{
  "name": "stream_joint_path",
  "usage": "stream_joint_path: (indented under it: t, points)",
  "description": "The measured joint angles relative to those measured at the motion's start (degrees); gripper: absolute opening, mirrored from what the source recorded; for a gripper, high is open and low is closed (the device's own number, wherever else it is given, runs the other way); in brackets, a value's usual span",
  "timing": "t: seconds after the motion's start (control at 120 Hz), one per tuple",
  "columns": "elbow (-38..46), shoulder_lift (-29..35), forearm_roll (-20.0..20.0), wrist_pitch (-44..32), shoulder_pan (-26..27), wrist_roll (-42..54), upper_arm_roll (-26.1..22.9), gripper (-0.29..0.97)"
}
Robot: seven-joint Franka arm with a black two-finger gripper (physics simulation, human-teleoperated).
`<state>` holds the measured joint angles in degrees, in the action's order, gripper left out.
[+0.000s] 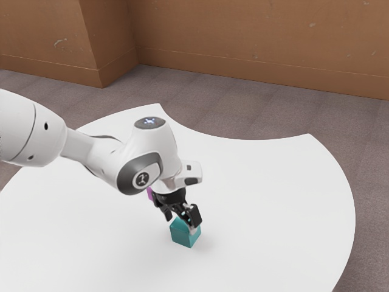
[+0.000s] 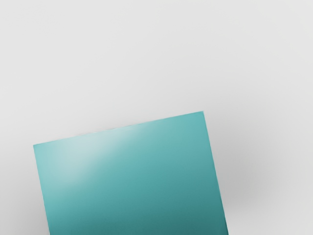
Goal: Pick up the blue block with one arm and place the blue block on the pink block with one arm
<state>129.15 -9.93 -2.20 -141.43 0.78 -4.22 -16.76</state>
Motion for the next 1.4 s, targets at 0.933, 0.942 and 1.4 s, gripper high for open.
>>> stream_joint_path:
  t: [0.933, 0.942, 1.4]
  points:
    - [-4.9, -7.1, 0.2, 0.2, 0.0, 0.3, 1.2, 0.59]
    - [-4.9, -7.1, 0.2, 0.2, 0.0, 0.3, 1.2, 0.58]
    - [-4.9, -3.7, 0.4, 2.0, 0.1, 0.8, 2.1, 0.41]
